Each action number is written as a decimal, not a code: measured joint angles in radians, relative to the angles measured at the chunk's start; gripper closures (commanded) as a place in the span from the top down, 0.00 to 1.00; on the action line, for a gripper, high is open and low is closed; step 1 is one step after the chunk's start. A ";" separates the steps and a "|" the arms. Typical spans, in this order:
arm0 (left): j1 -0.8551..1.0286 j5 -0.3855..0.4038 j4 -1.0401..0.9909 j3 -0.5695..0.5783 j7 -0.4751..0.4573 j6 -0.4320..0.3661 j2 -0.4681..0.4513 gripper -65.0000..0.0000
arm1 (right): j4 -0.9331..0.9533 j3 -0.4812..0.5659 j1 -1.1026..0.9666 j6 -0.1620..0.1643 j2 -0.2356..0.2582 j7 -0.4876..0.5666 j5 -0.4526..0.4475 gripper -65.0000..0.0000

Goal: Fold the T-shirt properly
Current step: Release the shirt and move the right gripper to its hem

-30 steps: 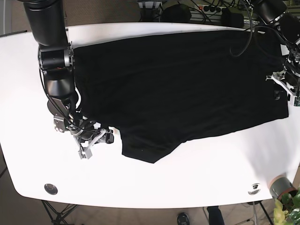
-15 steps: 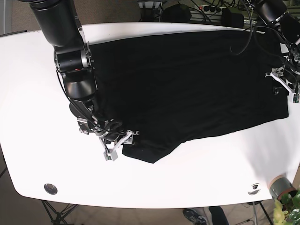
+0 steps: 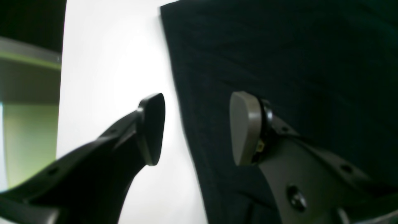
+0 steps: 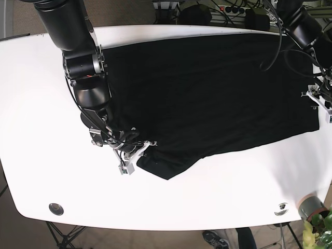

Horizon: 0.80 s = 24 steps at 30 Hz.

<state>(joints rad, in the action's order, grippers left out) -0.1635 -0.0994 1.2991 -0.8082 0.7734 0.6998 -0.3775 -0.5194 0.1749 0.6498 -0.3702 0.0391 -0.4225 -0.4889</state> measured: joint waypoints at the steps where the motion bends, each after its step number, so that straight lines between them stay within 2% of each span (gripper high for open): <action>1: -0.023 -0.002 -0.040 0.000 0.001 0.003 -0.013 0.49 | -0.001 0.000 0.001 0.000 0.000 -0.001 -0.003 0.04; 6: -0.122 -0.013 -0.197 0.002 -0.016 0.000 -0.066 0.49 | -0.001 0.000 0.001 0.000 0.000 -0.002 0.002 0.03; 11: -0.151 -0.012 -0.347 0.095 -0.167 -0.003 -0.119 0.49 | -0.002 -0.001 0.002 0.000 0.006 -0.005 0.003 0.03; 13: -0.153 -0.010 -0.390 0.134 -0.200 -0.019 -0.129 0.49 | -0.001 -0.004 0.001 -0.003 0.016 -0.007 -0.007 0.03; 15: -0.150 -0.009 -0.410 0.161 -0.220 -0.052 -0.129 0.49 | -0.002 -0.005 0.001 -0.003 0.028 -0.007 -0.009 0.03; 24: -0.152 -0.008 -0.410 0.167 -0.231 -0.063 -0.139 0.49 | -0.145 -0.008 -0.087 0.000 0.133 -0.035 -0.013 0.03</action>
<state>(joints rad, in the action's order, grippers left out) -0.3157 -0.1078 0.8886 -0.6407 0.5426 0.6365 -0.5167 -0.6643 0.1673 0.5632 -0.3702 0.1719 -0.4580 -0.5018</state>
